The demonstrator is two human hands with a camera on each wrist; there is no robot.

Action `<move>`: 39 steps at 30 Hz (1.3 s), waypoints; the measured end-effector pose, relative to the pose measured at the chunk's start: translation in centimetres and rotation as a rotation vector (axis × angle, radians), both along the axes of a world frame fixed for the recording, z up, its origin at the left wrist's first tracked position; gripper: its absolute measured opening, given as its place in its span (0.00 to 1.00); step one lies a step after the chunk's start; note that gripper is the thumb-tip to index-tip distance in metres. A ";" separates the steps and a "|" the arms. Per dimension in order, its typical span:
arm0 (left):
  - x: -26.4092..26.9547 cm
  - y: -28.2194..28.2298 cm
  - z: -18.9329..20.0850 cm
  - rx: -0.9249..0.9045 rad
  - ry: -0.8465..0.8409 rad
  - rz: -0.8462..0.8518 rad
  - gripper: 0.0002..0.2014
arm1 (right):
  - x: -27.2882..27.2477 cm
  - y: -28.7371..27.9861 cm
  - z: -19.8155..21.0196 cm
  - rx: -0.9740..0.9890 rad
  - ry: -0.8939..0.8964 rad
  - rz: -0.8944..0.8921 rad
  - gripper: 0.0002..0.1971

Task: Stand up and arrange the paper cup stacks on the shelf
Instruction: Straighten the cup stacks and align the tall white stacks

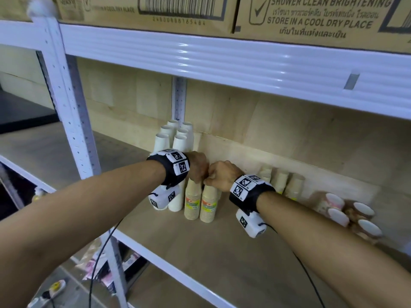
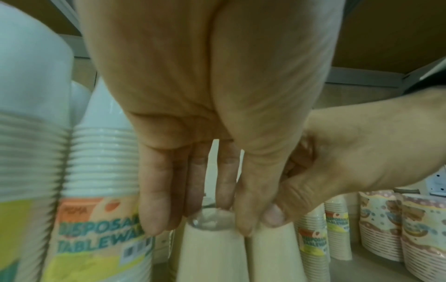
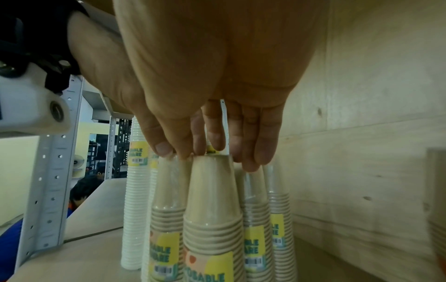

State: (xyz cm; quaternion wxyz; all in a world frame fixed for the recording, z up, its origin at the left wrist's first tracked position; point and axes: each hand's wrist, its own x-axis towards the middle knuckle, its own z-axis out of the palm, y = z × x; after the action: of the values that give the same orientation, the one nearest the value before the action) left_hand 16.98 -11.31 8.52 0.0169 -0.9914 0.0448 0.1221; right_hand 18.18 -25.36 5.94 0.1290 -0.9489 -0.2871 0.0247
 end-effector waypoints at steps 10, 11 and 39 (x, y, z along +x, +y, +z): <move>-0.5 0.1 -1.2 -0.035 -0.043 -0.091 0.14 | 0.7 0.4 -0.9 0.016 0.065 -0.024 0.17; -0.4 0.2 -1.3 -0.054 -0.052 -0.091 0.14 | 0.6 0.4 -0.9 0.023 0.063 -0.024 0.15; 3.3 -12.0 1.4 -0.263 -0.082 -0.232 0.15 | 0.2 -13.0 1.4 0.050 0.046 -0.358 0.13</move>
State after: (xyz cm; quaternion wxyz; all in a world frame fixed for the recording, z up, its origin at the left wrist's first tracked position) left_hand 20.26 -23.31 9.96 -0.0971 -0.9773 0.1737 0.0720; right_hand 18.35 -38.40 7.38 0.1612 -0.9805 -0.1113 0.0161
